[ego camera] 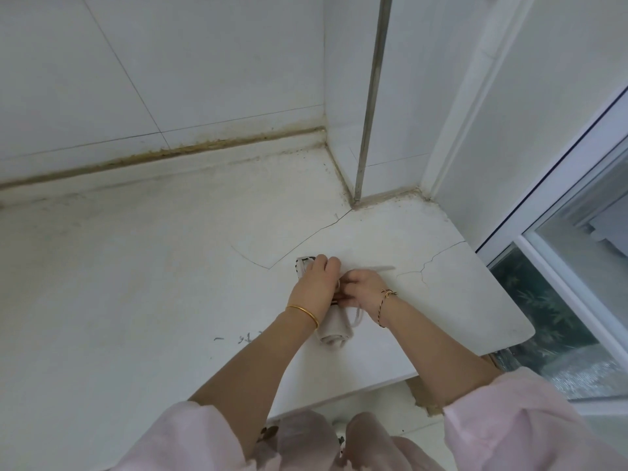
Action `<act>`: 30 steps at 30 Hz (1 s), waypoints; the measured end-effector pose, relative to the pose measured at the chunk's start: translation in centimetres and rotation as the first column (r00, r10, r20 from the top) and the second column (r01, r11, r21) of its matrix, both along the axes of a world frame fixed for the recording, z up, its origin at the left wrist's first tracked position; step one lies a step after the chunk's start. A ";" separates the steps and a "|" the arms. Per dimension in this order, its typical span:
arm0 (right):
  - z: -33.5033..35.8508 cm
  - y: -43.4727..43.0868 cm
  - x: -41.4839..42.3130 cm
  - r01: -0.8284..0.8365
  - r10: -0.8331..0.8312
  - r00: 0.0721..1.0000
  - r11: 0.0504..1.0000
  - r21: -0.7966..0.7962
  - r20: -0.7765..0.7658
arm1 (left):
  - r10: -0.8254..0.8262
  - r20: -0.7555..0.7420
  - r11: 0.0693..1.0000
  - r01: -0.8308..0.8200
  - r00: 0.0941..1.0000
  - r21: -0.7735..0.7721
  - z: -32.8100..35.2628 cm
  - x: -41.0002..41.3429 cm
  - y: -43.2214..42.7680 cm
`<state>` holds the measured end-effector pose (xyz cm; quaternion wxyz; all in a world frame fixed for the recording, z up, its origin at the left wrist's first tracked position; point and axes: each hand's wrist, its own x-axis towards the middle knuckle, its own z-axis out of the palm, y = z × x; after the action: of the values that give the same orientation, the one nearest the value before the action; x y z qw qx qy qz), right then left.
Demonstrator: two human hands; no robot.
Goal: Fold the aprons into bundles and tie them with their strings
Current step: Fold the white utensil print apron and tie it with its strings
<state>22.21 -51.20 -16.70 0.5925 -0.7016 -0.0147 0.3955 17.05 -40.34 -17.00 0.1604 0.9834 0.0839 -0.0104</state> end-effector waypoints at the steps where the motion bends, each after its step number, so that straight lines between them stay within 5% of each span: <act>1: 0.0 -0.1 0.0 0.005 -0.005 1.000 1.000 -0.001 0.003 | 0.021 0.000 0.999 -0.021 1.000 -0.039 0.1 0.1 0.2; 7: 0.3 0.3 0.4 -0.002 0.007 0.999 0.993 -0.119 0.045 | 0.031 -0.070 0.954 -0.050 0.997 -0.295 0.7 0.4 1.2; 12: 0.2 0.2 0.8 0.044 0.009 0.978 0.968 -0.245 0.210 | 0.082 -0.099 0.926 -0.112 0.992 -0.361 0.6 0.4 1.2; 19: 1.7 0.1 0.8 0.134 -0.144 0.958 0.989 -0.057 -0.246 | 0.062 -0.133 0.937 -0.104 0.989 -0.334 0.7 0.7 1.2; 21: 2.2 -0.5 1.2 0.096 -0.107 0.966 0.994 -0.056 -0.235 | 0.071 -0.130 0.929 -0.113 0.989 -0.353 0.6 0.6 1.2; 23: 2.5 -1.2 2.4 0.023 -0.034 0.998 0.979 -0.204 -0.050 | 0.088 -0.130 0.923 -0.130 0.988 -0.362 0.6 0.3 1.3; 26: 2.5 -3.0 4.3 0.035 0.161 0.942 0.825 -0.564 0.295 | 0.114 -0.124 0.915 -0.153 0.986 -0.373 0.5 -0.1 1.3; 30: 2.5 -4.6 3.9 0.377 0.415 0.713 0.453 -0.807 0.566 | 0.138 -0.113 0.898 -0.173 0.984 -0.405 0.7 -0.2 1.2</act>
<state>26.16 -55.75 -14.16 0.0754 -0.9951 -0.0376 0.0510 16.80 -39.11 -16.29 0.3615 0.9161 0.1645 -0.0550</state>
